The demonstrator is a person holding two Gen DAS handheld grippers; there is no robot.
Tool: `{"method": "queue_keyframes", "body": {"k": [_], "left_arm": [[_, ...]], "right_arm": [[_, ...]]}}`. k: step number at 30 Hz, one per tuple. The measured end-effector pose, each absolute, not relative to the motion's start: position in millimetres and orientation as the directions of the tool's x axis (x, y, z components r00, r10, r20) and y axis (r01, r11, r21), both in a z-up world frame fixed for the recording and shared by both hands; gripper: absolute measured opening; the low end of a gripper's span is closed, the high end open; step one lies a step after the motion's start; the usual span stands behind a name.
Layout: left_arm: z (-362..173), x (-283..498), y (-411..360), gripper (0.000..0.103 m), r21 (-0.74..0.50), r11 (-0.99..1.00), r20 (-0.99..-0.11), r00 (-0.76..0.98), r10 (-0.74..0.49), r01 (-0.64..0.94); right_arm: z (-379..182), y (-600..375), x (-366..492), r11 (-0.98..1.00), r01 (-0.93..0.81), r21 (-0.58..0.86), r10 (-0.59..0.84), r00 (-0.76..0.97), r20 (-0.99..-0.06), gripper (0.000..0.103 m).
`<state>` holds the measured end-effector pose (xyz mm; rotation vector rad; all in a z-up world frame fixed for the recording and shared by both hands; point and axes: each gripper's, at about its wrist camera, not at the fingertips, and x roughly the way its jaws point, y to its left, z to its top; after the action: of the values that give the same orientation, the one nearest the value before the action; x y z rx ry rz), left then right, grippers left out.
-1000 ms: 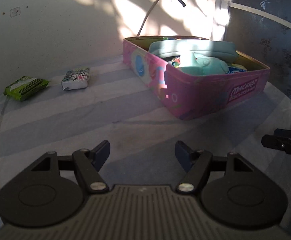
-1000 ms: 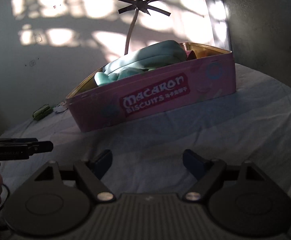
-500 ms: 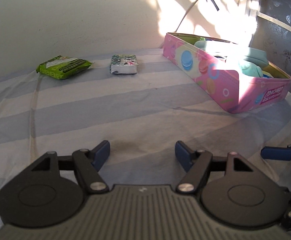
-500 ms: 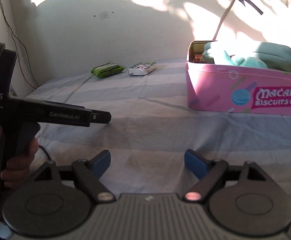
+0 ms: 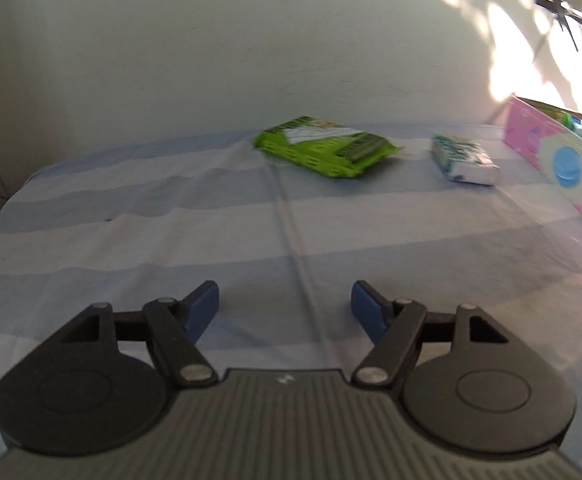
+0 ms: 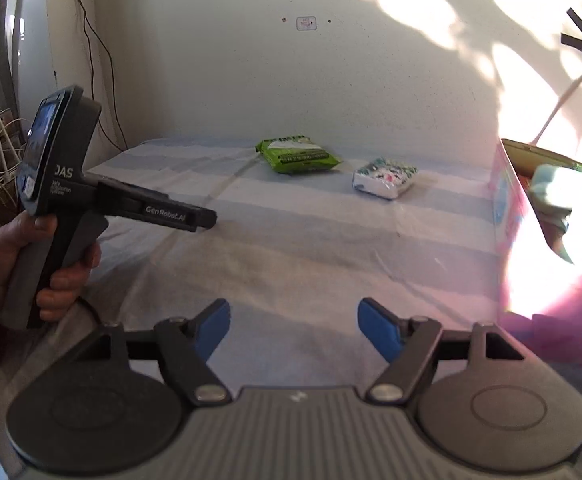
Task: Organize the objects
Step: 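Move the right tool back to the green wet-wipes packet, then grasp the green wet-wipes packet with the right tool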
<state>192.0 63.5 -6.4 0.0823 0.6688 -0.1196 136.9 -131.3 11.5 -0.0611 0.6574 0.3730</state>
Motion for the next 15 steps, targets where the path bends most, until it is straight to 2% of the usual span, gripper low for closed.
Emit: {"method": "queue_keyframes", "body": {"k": [1, 3, 7, 10, 11, 12, 15], "left_arm": [[-5, 196, 78, 0.078, -0.040, 0.993, -0.618, 0.778, -0.113, 0.113], [-1, 197, 91, 0.078, -0.101, 0.992, -0.618, 0.777, -0.120, 0.073], [0, 194, 93, 0.078, -0.121, 0.992, -0.612, 0.784, -0.106, 0.040], [2, 193, 90, 0.078, -0.120, 0.993, -0.612, 0.786, -0.091, 0.022], [3, 193, 91, 0.078, -0.130, 0.991, -0.612, 0.785, -0.094, 0.017], [3, 193, 94, 0.078, -0.148, 0.989, -0.612, 0.784, -0.101, 0.012], [5, 195, 105, 0.078, -0.199, 0.980, -0.612, 0.782, -0.117, -0.010]], "right_arm": [[14, -128, 146, 0.933, -0.353, 0.060, 0.316, 0.732, -0.604, 0.072], [17, -124, 169, 0.938, -0.339, 0.071, 0.313, 0.740, -0.595, 0.072], [13, -115, 223, 0.953, -0.284, 0.108, 0.292, 0.758, -0.584, 0.072], [7, -108, 269, 0.948, -0.256, 0.192, 0.319, 0.744, -0.587, 0.072], [7, -103, 284, 0.943, -0.260, 0.208, 0.333, 0.743, -0.581, 0.075], [6, -95, 301, 0.938, -0.272, 0.216, 0.347, 0.738, -0.579, 0.085], [1, -71, 348, 0.930, -0.291, 0.225, 0.368, 0.724, -0.584, 0.094]]}}
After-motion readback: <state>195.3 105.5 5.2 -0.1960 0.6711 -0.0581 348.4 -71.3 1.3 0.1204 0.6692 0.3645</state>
